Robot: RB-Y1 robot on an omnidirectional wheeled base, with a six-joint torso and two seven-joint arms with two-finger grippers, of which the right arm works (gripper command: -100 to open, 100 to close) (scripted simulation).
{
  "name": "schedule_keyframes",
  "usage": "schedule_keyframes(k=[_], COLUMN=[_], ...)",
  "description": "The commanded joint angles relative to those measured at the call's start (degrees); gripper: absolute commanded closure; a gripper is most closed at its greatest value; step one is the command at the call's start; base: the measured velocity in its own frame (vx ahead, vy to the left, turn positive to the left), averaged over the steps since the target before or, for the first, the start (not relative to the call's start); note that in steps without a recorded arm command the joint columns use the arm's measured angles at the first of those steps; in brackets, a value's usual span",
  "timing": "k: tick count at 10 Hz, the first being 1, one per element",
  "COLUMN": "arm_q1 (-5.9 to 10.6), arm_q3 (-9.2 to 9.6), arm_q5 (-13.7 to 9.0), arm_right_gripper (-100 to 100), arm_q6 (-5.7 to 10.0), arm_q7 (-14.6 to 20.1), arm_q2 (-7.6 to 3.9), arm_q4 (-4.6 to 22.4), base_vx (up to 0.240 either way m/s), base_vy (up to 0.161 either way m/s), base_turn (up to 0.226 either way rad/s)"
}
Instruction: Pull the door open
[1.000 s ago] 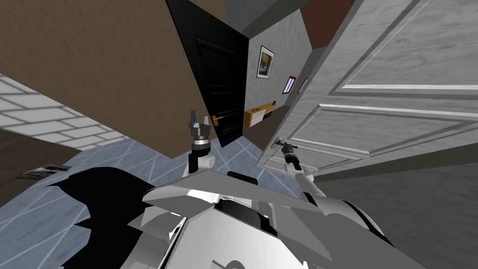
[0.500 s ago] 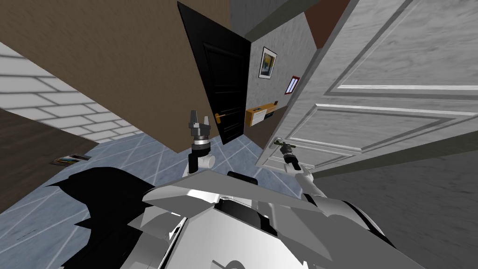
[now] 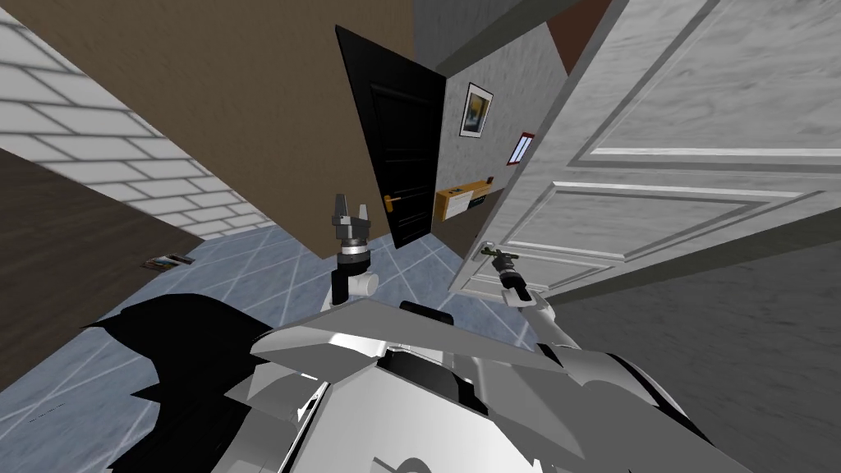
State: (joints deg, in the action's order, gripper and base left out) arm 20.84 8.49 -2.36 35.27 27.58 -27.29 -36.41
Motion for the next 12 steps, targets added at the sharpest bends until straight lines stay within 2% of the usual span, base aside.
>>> schedule_keyframes(k=[1, 3, 4, 7, 12], arm_q1=[-0.91, -1.24, -0.94, -2.55, -4.33], arm_q3=[1.19, 2.50, 2.11, 5.40, 9.21], arm_q5=[0.39, 0.83, 0.72, 1.85, 3.13], arm_right_gripper=[100, 100, 100, 100, 100], arm_q6=[0.27, 1.05, 0.89, 4.09, 8.02], arm_q7=[1.28, 2.70, 2.13, 5.78, 10.14], arm_q2=[-0.62, -1.35, -1.00, -3.47, -6.65], arm_q4=[-1.39, -1.80, -1.27, -2.65, -4.43], base_vx=[-0.225, -0.199, -0.079, -0.187, -0.165], base_vy=[-0.134, -0.112, -0.038, -0.099, -0.111], base_turn=[0.090, 0.085, 0.024, 0.065, 0.043])
